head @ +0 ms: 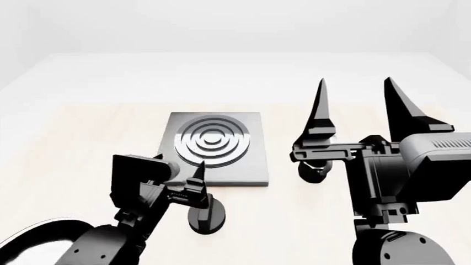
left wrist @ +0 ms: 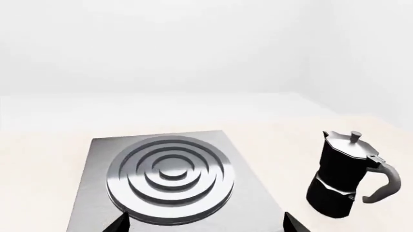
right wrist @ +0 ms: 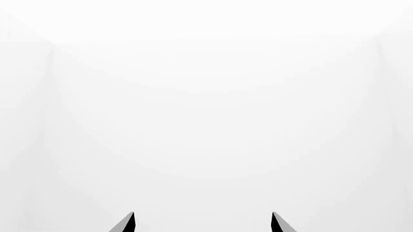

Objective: Turn on the stove and put the moka pot on it.

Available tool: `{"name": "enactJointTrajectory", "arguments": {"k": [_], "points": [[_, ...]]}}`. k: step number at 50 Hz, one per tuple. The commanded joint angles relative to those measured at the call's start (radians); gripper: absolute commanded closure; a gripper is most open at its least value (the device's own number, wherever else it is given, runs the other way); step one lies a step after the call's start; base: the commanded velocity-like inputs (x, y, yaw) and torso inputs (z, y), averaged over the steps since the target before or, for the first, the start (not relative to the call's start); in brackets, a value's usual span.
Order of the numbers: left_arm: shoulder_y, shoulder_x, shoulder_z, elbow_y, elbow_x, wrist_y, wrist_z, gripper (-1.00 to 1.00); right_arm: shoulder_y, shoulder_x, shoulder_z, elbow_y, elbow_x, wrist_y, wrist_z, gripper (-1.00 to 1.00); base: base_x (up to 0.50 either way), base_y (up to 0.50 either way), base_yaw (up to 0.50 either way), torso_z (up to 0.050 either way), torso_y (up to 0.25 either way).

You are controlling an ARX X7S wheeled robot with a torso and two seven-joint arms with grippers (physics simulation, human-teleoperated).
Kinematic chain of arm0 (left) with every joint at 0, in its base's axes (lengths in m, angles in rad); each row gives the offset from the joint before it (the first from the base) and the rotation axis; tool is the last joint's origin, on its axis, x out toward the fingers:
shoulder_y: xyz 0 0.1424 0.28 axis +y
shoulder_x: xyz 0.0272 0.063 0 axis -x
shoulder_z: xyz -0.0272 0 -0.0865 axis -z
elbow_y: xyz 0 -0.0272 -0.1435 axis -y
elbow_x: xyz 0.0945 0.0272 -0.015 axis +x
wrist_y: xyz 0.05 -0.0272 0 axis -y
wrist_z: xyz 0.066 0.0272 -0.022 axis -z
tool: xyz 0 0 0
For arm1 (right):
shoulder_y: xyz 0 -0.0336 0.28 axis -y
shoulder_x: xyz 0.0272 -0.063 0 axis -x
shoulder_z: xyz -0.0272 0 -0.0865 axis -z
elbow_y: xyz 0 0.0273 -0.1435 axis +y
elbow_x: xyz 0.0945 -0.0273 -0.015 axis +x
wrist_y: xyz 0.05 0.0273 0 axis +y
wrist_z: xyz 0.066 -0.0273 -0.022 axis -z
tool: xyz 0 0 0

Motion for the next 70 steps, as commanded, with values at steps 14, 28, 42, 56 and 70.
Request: {"name": "enactJointTrajectory", "arguments": {"k": [14,28,42,56,70], "points": [[0.041,0.039,0.064,-0.221,-0.033,0.113,0.074,-1.00,-0.010,0.011,-0.011,0.005,0.005,-0.014,0.008,-1.00,0.00,0.00,0.00,0.000,0.001],[0.045,0.043,0.092,-0.266,-0.043,0.136,0.081,-1.00,-0.004,0.016,-0.012,0.006,0.014,-0.012,0.013,-1.00,0.00,0.00,0.00,0.000,0.000],[0.055,0.044,0.108,-0.326,-0.048,0.172,0.085,-1.00,-0.001,0.022,-0.012,0.001,0.021,-0.012,0.020,-1.00,0.00,0.00,0.00,0.000,0.000],[0.069,0.038,0.112,-0.336,-0.063,0.179,0.074,-1.00,-0.004,0.026,-0.021,0.015,0.020,-0.030,0.021,-1.00,0.00,0.00,0.00,0.000,0.000],[0.072,0.023,0.117,-0.339,-0.066,0.181,0.056,-1.00,-0.045,0.028,-0.035,0.064,-0.004,-0.115,0.009,-1.00,0.00,0.00,0.00,0.000,0.000]]}}
